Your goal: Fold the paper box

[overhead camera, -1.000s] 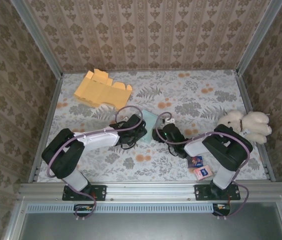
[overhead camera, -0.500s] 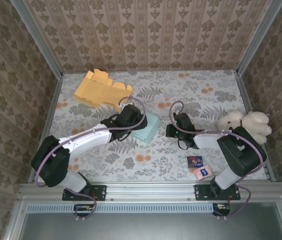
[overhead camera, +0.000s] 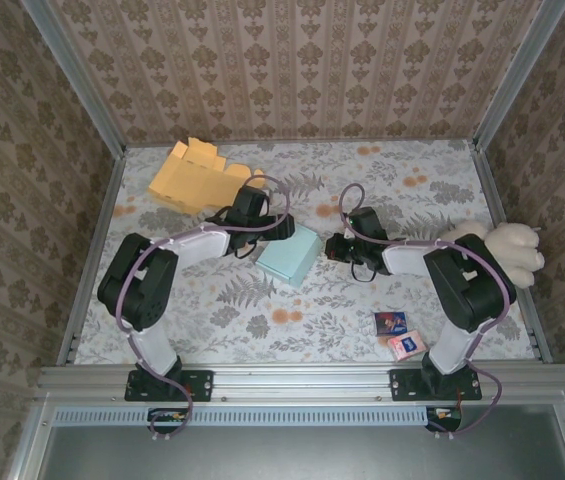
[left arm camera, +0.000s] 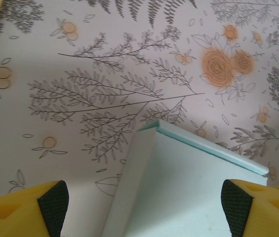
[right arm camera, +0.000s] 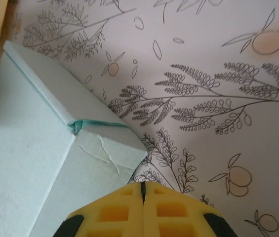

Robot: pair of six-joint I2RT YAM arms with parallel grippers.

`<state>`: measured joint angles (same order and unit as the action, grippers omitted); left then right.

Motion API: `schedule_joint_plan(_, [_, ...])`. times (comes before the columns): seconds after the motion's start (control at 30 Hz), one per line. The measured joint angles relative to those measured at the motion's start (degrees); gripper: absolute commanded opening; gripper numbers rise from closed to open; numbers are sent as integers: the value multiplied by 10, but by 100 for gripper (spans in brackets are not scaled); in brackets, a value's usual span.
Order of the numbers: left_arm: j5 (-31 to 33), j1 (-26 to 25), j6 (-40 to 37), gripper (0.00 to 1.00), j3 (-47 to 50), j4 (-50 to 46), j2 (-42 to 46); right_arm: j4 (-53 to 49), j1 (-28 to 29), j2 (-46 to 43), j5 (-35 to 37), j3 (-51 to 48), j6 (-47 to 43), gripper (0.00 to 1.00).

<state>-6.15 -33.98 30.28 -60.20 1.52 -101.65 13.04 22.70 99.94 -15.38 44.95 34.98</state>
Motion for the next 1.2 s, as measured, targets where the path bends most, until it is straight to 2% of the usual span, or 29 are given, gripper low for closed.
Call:
schedule_joint_plan(0.2, [-17, 0, -1, 82, -3, 23, -17, 0, -6, 28, -17, 15, 0, 0])
schedule_joint_plan(0.43, [-35, 0, -1, 75, -7, 35, -44, 0, -18, 47, -33, 29, 11, 0])
schedule_joint_plan(0.73, [-54, -12, 1, 71, -6, 65, -45, -12, -23, 61, -47, 46, 28, 0])
schedule_joint_plan(1.2, [-20, -54, 2, 67, -12, 84, -63, -45, -36, 79, -90, 75, 30, 0])
